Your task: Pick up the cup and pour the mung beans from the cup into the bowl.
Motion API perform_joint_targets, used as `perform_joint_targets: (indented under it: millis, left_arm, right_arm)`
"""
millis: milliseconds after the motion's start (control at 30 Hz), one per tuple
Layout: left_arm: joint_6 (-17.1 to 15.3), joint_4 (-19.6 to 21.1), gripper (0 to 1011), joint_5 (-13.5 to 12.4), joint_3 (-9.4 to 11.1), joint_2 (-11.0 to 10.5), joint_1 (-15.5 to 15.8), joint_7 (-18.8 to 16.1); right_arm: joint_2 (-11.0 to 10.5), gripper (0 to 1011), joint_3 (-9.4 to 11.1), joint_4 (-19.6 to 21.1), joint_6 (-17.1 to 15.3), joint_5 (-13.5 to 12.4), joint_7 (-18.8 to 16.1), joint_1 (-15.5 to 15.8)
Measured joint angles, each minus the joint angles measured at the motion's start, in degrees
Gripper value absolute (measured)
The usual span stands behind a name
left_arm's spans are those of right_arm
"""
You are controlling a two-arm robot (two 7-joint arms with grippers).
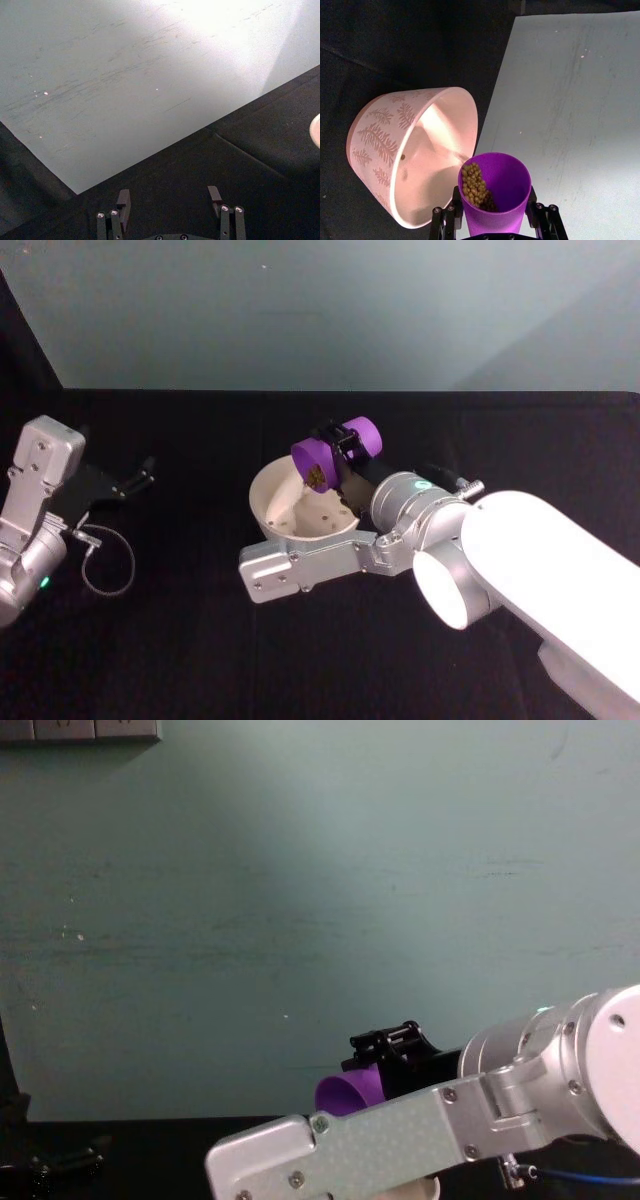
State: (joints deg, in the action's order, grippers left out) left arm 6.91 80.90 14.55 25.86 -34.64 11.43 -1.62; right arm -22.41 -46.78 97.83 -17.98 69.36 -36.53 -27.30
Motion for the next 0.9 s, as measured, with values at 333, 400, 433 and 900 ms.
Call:
perform_joint_targets:
  millis: [333, 400, 433, 900]
  left_arm:
    - [0.0, 0.0, 1000, 0.0, 0.0, 0.0, 0.0, 0.0]
    - [0.0, 0.0, 1000, 0.0, 0.0, 0.0, 0.0, 0.0]
    - [0.0, 0.0, 1000, 0.0, 0.0, 0.0, 0.0, 0.0]
    - [0.0, 0.0, 1000, 0.0, 0.0, 0.0, 0.0, 0.0]
  right_arm:
    - [0.16, 726, 0.54, 0.37, 0.28, 1.1, -0.19, 0.69]
    - [0.17, 726, 0.63, 0.41, 0.34, 1.26, -0.21, 0.81]
    - [0.17, 726, 0.66, 0.41, 0.37, 1.32, -0.22, 0.85]
    - [0.35, 726, 1.08, 0.49, 0.62, 1.88, -0.36, 1.39]
